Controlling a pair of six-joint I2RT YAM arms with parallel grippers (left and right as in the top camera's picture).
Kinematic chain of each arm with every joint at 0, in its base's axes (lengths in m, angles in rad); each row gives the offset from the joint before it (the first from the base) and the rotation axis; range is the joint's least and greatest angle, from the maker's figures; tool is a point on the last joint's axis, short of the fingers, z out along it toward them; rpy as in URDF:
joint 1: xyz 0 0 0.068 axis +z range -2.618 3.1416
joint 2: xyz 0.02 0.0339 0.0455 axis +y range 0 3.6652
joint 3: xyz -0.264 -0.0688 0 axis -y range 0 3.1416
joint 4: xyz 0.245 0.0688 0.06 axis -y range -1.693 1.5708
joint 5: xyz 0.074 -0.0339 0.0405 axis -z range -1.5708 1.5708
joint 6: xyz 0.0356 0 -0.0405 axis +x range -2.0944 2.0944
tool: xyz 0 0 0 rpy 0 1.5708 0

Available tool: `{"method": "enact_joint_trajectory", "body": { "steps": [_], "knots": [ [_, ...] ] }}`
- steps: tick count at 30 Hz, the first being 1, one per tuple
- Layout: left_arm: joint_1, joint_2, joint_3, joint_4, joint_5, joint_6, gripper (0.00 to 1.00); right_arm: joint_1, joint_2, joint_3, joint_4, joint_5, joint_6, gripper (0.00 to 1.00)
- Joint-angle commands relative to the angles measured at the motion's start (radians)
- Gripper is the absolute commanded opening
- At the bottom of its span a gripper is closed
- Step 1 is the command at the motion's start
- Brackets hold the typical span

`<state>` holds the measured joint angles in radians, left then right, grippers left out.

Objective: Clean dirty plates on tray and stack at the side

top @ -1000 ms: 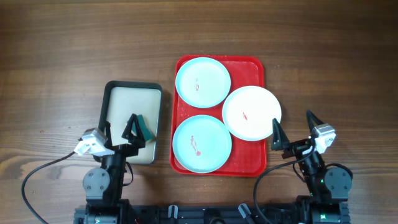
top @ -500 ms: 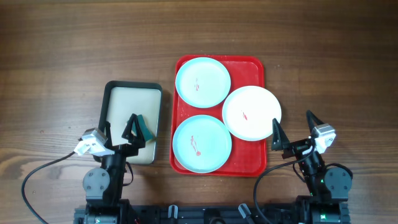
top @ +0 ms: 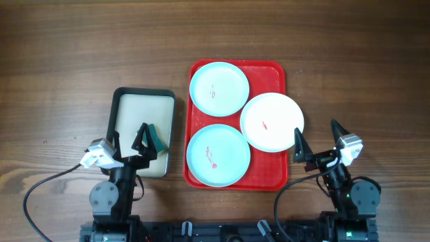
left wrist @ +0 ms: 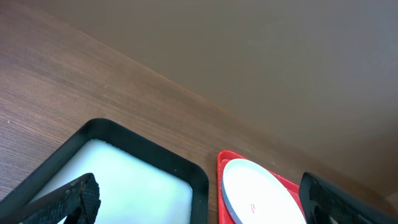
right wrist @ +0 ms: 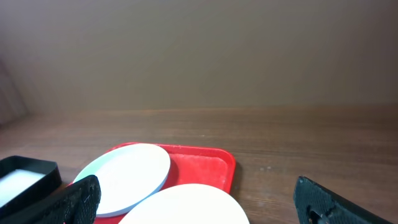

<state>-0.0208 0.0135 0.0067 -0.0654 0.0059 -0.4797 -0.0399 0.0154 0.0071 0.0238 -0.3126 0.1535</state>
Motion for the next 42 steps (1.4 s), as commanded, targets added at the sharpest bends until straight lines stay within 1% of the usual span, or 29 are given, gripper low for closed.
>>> {"method": "enact_joint_trajectory", "body": {
  "steps": [1,3,4,6,7,8,10,12,14,15,16,18,20,21,22,23,25,26,27,28,29,30,32,33,36,37,38,41,42],
  "knots": [
    [-0.005,-0.009,0.000,-0.007,-0.002,0.002,1.00,0.006,-0.005,-0.002,0.003,-0.003,0.121,1.00],
    [-0.005,-0.009,0.000,-0.007,-0.002,0.002,1.00,0.006,-0.004,0.003,0.003,-0.063,0.163,1.00],
    [-0.005,-0.009,0.000,-0.006,-0.026,0.005,1.00,0.006,-0.004,0.015,-0.004,-0.117,0.162,0.99],
    [-0.005,-0.009,0.000,0.015,-0.022,-0.006,1.00,0.006,0.006,0.062,-0.039,-0.186,0.163,1.00],
    [-0.005,-0.008,0.000,0.017,-0.029,-0.005,1.00,0.006,0.021,0.100,-0.061,-0.210,0.162,1.00],
    [-0.005,-0.008,0.000,0.055,-0.021,-0.006,1.00,0.006,0.040,0.140,-0.079,-0.224,0.162,1.00],
    [-0.005,-0.007,0.016,0.126,0.032,-0.006,1.00,0.006,0.102,0.246,-0.125,-0.228,0.161,1.00],
    [-0.005,0.006,0.077,0.123,0.046,-0.005,1.00,0.006,0.194,0.367,-0.192,-0.228,0.160,1.00],
    [-0.005,0.074,0.188,0.031,0.047,0.004,1.00,0.006,0.347,0.532,-0.306,-0.227,0.151,1.00],
    [-0.005,0.141,0.270,-0.046,0.047,0.005,1.00,0.006,0.448,0.634,-0.393,-0.227,0.133,1.00],
    [-0.005,0.200,0.334,-0.105,0.050,0.006,1.00,0.006,0.511,0.698,-0.453,-0.227,0.130,1.00],
    [-0.005,0.348,0.489,-0.242,0.060,0.006,1.00,0.006,0.653,0.842,-0.593,-0.227,0.105,1.00],
    [-0.005,0.513,0.668,-0.394,0.104,0.039,1.00,0.006,0.776,0.961,-0.708,-0.219,0.070,1.00],
    [-0.005,0.640,0.813,-0.521,0.142,0.062,1.00,0.006,0.864,1.036,-0.776,-0.221,0.054,1.00],
    [-0.005,0.696,0.873,-0.578,0.148,0.062,1.00,0.006,0.897,1.057,-0.794,-0.229,0.056,1.00],
    [-0.005,0.787,0.975,-0.679,0.159,0.062,1.00,0.006,0.948,1.080,-0.800,-0.277,0.071,1.00],
    [-0.005,0.957,1.160,-0.870,0.161,0.063,1.00,0.006,1.015,1.082,-0.809,-0.365,0.110,1.00],
    [-0.005,1.005,1.209,-0.925,0.162,0.083,1.00,0.007,1.048,1.082,-0.821,-0.401,0.103,0.91],
    [-0.005,1.051,1.250,-0.972,0.161,0.091,1.00,0.010,1.074,1.082,-0.853,-0.403,0.100,0.81],
    [-0.005,1.085,1.272,-1.004,0.185,0.081,1.00,0.020,1.093,1.082,-0.890,-0.399,0.094,0.77],
    [-0.005,1.112,1.276,-1.021,0.237,0.080,1.00,0.046,1.114,1.081,-0.949,-0.385,0.065,0.73],
    [-0.005,1.134,1.276,-1.041,0.268,0.080,1.00,0.092,1.130,1.079,-1.019,-0.330,0.044,0.70],
    [-0.005,1.162,1.276,-1.062,0.274,0.081,1.00,0.194,1.147,1.061,-1.088,-0.200,0.059,0.63],
    [-0.005,1.170,1.276,-1.062,0.274,0.080,1.00,0.266,1.151,1.027,-1.084,-0.151,0.095,0.60],
    [-0.005,1.171,1.276,-1.066,0.261,0.080,1.00,0.401,1.165,0.929,-1.008,-0.102,0.192,0.57],
    [-0.005,1.170,1.276,-1.082,0.215,0.080,1.00,0.471,1.183,0.851,-0.936,-0.064,0.267,0.56],
    [-0.005,1.170,1.276,-1.106,0.172,0.079,1.00,0.504,1.201,0.805,-0.888,-0.045,0.293,0.54],
    [-0.005,1.170,1.276,-1.146,0.130,0.080,0.99,0.551,1.268,0.734,-0.790,-0.037,0.284,0.52],
    [-0.005,1.170,1.276,-1.151,0.129,0.080,0.97,0.560,1.297,0.732,-0.774,-0.026,0.277,0.50]
  ]
}}
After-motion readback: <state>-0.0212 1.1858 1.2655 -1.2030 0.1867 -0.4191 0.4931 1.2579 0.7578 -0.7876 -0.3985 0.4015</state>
